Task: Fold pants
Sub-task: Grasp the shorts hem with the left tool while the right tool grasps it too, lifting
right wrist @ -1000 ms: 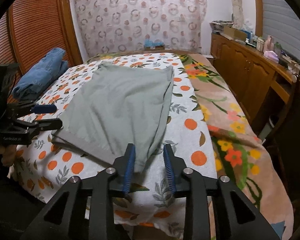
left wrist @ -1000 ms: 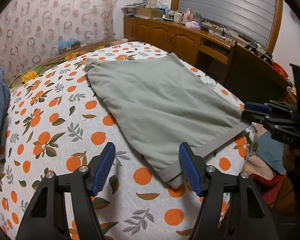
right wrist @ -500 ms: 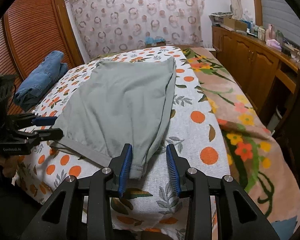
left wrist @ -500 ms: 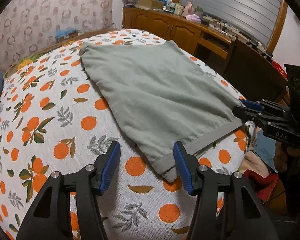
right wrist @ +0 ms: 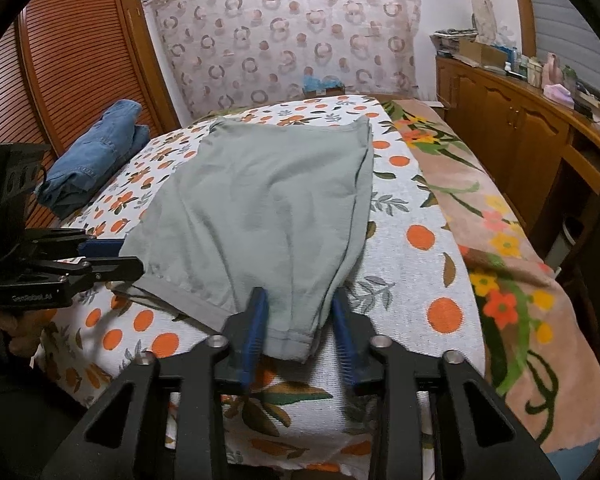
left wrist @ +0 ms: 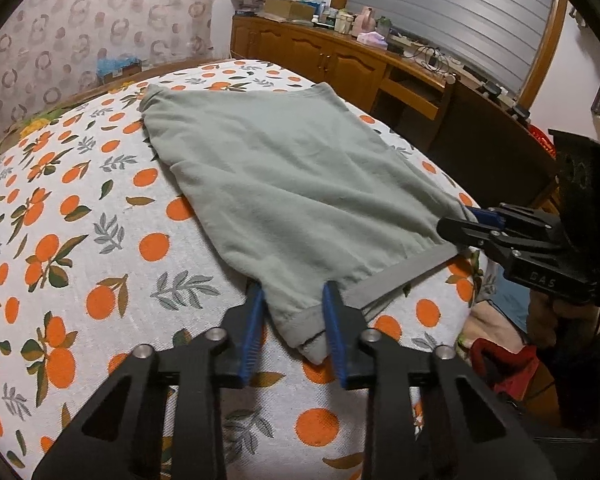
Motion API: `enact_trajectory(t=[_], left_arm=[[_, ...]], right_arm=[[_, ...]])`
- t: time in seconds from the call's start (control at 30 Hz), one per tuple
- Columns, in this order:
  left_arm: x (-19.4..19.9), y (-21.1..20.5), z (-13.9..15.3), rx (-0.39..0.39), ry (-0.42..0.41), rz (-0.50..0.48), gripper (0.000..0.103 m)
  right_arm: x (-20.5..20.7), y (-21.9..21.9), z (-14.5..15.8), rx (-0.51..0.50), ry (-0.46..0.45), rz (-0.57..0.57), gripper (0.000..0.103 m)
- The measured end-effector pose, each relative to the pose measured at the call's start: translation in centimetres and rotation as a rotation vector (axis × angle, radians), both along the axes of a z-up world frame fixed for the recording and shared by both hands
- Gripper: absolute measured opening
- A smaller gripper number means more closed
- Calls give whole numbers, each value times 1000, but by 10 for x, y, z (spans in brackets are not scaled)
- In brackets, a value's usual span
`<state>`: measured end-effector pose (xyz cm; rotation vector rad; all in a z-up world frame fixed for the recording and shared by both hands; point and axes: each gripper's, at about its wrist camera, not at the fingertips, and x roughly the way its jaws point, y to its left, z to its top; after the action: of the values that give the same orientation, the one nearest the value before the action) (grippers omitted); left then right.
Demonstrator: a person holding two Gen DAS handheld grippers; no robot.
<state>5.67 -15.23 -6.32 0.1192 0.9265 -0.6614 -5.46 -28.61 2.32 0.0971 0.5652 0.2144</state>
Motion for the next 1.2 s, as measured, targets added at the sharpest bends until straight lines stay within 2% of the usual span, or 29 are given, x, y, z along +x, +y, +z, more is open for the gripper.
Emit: enact_trajectory(t=[0.1, 0.2, 0.37, 0.93, 1.2], left_arm=[[1, 0, 1, -10, 0, -1, 13], [3, 5, 7, -44, -2, 7, 7], [1, 12, 29, -80, -49, 18, 6], [-18, 64, 137, -183, -298, 91, 6], [-29, 90, 175, -187, -401, 136, 6]], right_arm=[[2, 1, 0, -1, 2, 14, 13], [5, 1, 2, 9, 3, 28, 10], [0, -1, 21, 25, -63, 52, 9], [-20, 13, 100, 5, -298, 151, 9], [-27, 36, 132, -22, -392, 228, 9]])
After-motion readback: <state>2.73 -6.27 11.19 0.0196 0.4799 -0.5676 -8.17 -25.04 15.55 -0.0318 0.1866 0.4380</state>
